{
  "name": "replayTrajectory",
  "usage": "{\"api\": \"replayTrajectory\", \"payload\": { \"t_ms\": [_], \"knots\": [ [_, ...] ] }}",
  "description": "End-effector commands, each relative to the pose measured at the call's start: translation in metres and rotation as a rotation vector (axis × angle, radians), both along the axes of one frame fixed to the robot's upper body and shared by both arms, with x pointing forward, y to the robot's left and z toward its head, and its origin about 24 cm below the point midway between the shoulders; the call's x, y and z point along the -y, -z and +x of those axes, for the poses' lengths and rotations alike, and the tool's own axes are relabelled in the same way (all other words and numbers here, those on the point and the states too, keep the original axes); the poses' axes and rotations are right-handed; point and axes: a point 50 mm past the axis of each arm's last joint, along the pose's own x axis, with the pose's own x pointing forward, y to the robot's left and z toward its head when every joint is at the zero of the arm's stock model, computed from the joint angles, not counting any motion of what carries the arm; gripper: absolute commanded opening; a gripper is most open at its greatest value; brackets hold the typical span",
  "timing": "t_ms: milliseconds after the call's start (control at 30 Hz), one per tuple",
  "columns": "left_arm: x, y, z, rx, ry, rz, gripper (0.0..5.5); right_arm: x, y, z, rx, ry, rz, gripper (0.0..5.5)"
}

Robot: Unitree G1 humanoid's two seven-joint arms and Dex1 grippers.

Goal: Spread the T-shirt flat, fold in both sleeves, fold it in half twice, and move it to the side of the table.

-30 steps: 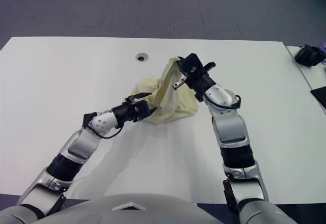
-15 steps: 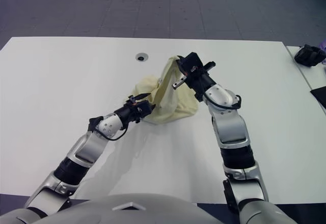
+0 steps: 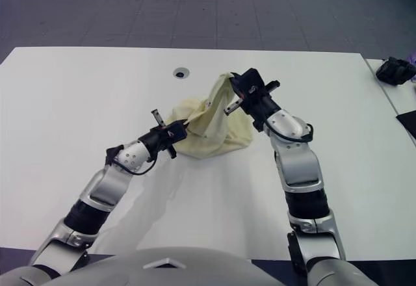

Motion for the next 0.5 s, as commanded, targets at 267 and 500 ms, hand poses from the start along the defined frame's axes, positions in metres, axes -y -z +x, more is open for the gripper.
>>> {"api": "replayTrajectory", "payload": {
  "t_ms": [267, 500],
  "knots": [
    [-0.053, -0.126, 0.085, 0.283, 0.053, 0.216, 0.02, 0.019, -0.081, 0.037, 0.126, -0.039, -0.009, 0.00],
    [-0.051, -0.182, 0.143, 0.424, -0.099, 0.362, 0.02, 0.023, -0.135, 0.094, 0.274, 0.009, -0.121, 0.00]
  ]
}}
